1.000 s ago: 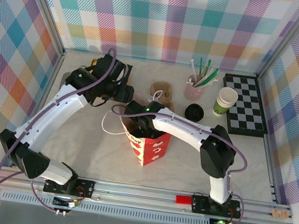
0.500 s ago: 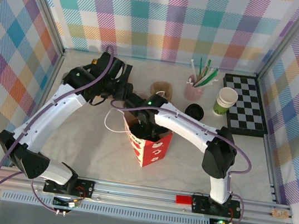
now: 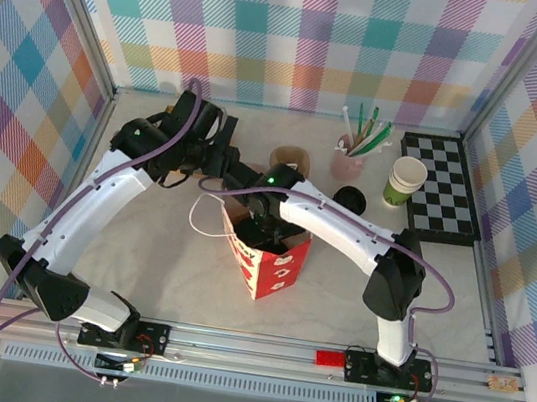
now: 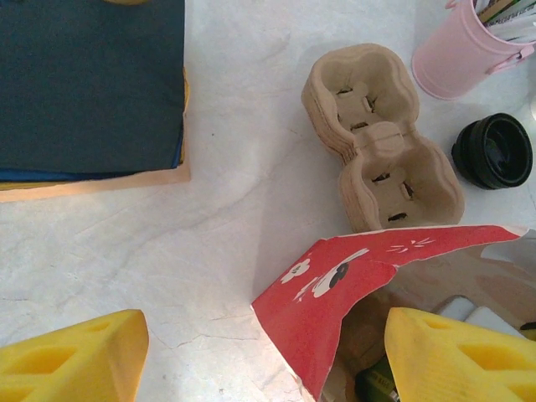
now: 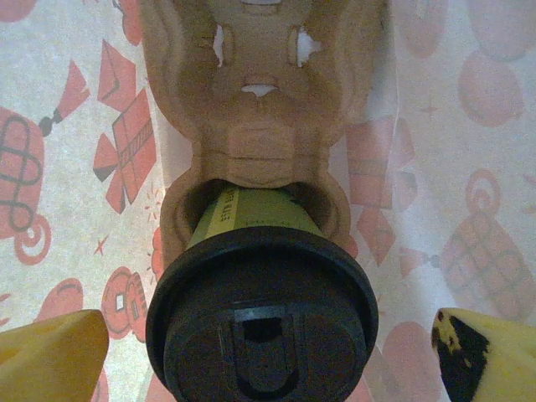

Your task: Pack the takeout coffee

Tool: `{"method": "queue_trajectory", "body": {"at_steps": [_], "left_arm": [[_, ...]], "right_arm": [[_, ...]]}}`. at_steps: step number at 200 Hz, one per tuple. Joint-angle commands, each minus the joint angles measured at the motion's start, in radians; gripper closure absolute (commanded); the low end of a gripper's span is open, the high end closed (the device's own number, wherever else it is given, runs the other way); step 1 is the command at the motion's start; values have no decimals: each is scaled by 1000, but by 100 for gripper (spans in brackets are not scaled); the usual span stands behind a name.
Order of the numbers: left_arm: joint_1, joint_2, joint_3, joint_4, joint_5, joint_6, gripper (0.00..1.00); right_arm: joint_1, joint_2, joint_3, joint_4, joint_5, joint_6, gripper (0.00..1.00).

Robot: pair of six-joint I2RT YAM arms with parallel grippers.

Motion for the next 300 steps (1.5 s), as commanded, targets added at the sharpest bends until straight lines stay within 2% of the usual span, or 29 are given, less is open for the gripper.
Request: {"method": "queue_trajectory", "body": {"at_steps": [1, 131, 211, 232, 239, 300], "left_arm": [[-3, -18, 28, -36, 2, 4, 25], [-3, -44, 19, -41, -12, 2, 20], [-2, -86, 19, -37, -31, -8, 10], [-3, -96, 24, -38, -36, -10, 6], [-3, -100, 25, -37, -35, -11, 0], [-2, -132, 39, -45, -26, -22, 0]], "right_arm": [[-8, -51, 43, -44, 18, -12, 1], [7, -78, 147, -141, 40, -6, 1], [28, -109, 237, -169, 10, -31, 1], [32, -120, 256, -170, 0, -40, 1], [32, -120, 265, -176, 1, -41, 1], [39, -131, 350, -216, 15, -54, 1]]}}
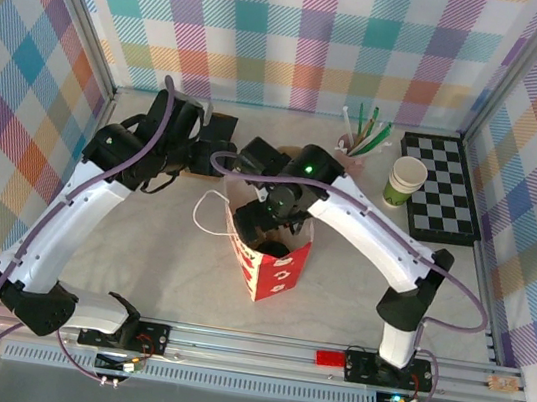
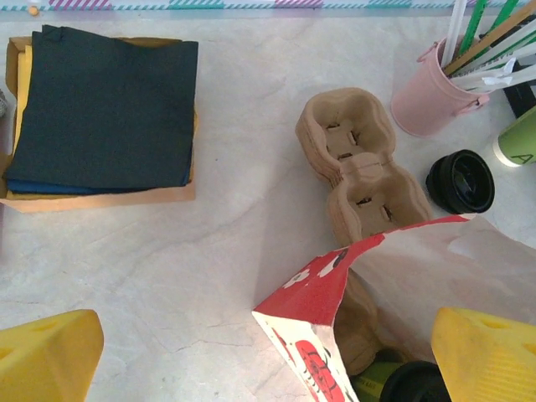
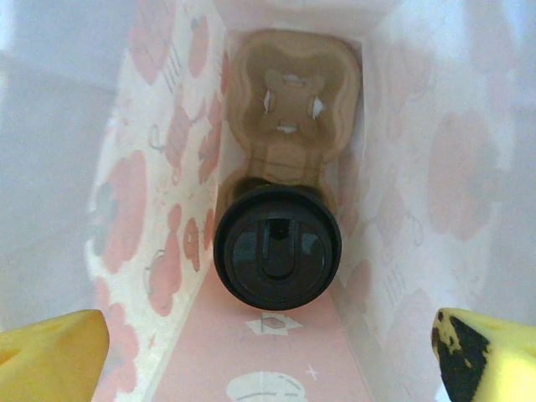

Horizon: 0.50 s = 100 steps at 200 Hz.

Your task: Pack the takeout coffee

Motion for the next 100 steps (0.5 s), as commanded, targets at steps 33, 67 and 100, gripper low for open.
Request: {"method": "queue_trajectory", "body": {"at_steps": [33, 67, 100], "left_arm": [[-3, -45, 27, -33, -5, 4, 0], [-3, -57, 36, -35, -10, 2, 0], [-3, -87, 27, -25, -21, 1, 0]], "right_arm": [[11, -26, 73, -39, 4, -13, 1], [19, -19, 121, -63, 15, -14, 1], [28, -29, 170, -90, 35, -37, 1]]}}
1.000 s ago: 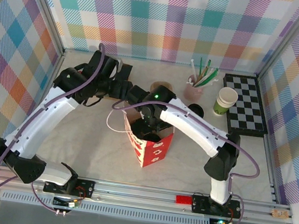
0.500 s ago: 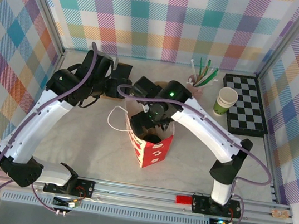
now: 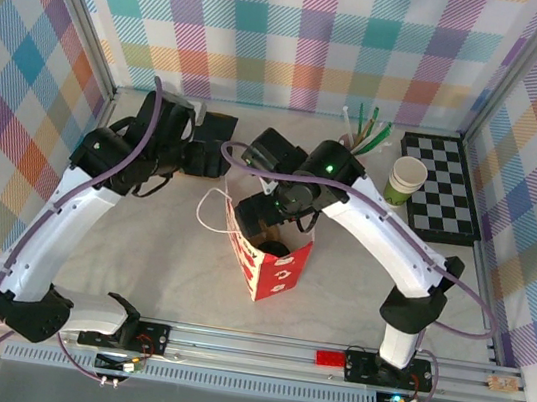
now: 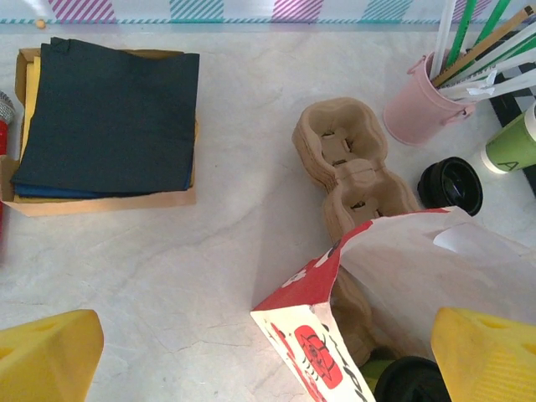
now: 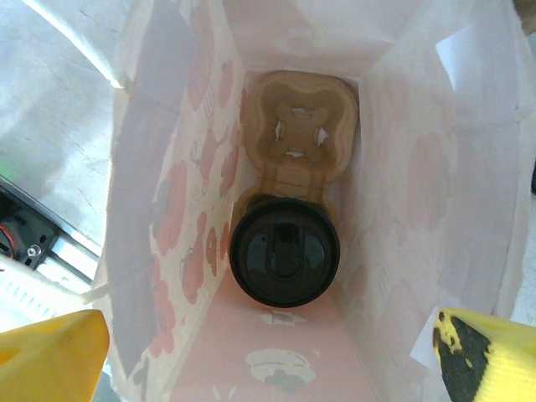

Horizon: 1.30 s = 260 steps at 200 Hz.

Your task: Pack the takeout coffee

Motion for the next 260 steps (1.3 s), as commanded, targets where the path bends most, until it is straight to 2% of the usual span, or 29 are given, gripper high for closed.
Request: {"method": "queue_trajectory", "body": {"at_steps": [1, 60, 102, 151, 209, 229, 260], "left_arm": [[-3, -42, 23, -18, -21, 1, 0], [-3, -109, -19, 20, -24, 2, 0], [-3, -155, -56, 44, -38, 0, 0], [-3, -202, -115, 55, -77, -6, 0], [3, -273, -243, 86, -91, -33, 1], [28, -326, -303, 113, -100, -67, 2], [126, -389, -366, 125, -44, -137, 6]], "right_arm": [[12, -15, 50, -48, 24, -29, 1], [13, -117, 52, -8, 31, -92, 1], [-21, -216, 21, 52, 91, -139, 1], [-215, -287, 11, 88, 82, -165, 1], [-434, -237, 28, 117, 51, -210, 2], [-507, -203, 23, 136, 21, -222, 8], [-633, -135, 16, 171, -66, -228, 22]]}}
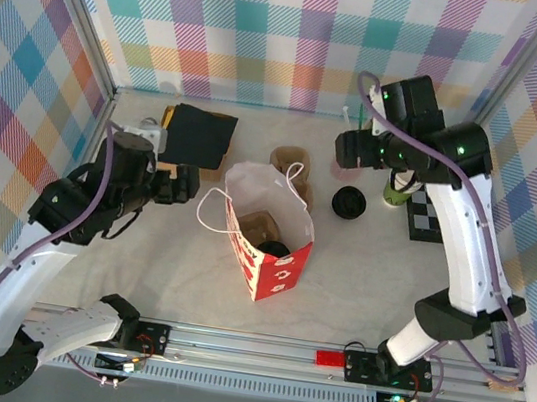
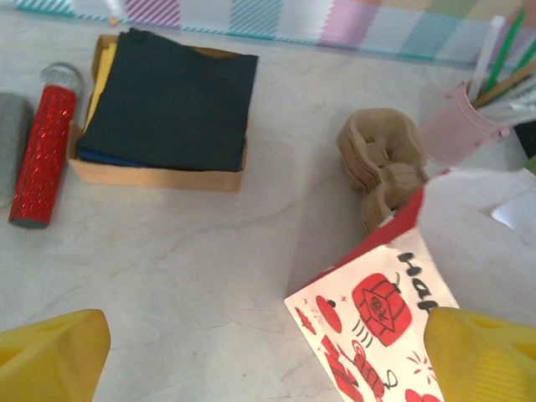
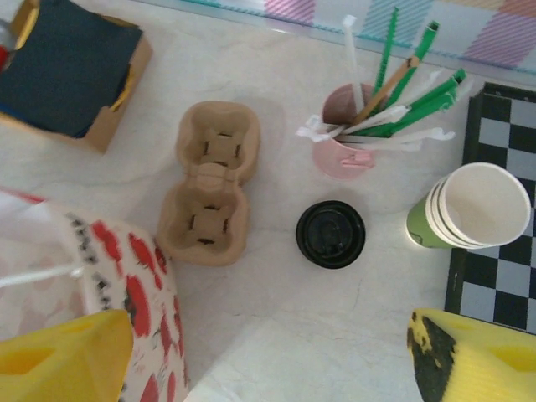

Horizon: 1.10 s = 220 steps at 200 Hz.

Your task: Pack the takeout coffee

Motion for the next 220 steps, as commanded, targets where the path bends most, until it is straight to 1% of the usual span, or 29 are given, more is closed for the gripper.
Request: {"method": "queue_trajectory", "body": {"at_steps": [1, 14, 25, 44, 62, 90, 115, 148, 179, 220], "left_arm": [[67, -52, -31, 37, 27, -76, 6], [125, -54, -58, 38, 82, -96, 8], [183, -51, -89, 46, 153, -112, 9], [286, -51, -156, 85, 284, -141, 11], [356, -54, -210, 121, 347, -158, 13], [447, -46, -262, 168, 440, -179, 14], [469, -30, -277, 184, 460, -175, 15], [470, -20, -281, 183, 436, -160, 15], [471, -12, -277, 172, 418, -143, 16], [473, -10, -272, 165, 404, -130, 16]], "right_arm": [[-79, 49, -5, 45, -85, -18, 22], [-113, 80, -11, 59, -118, -18, 26], [-129, 106, -19, 69, -134, -18, 30], [-139, 134, -72, 113, -144, -27, 31], [-149, 167, -108, 139, -159, -35, 38], [-150, 229, -127, 167, -163, -53, 41], [-150, 302, -80, 172, -146, -57, 44], [-150, 407, 18, 161, -130, -51, 48], [-151, 490, 90, 159, -116, -44, 50], [-151, 560, 146, 158, -96, -36, 51]]}}
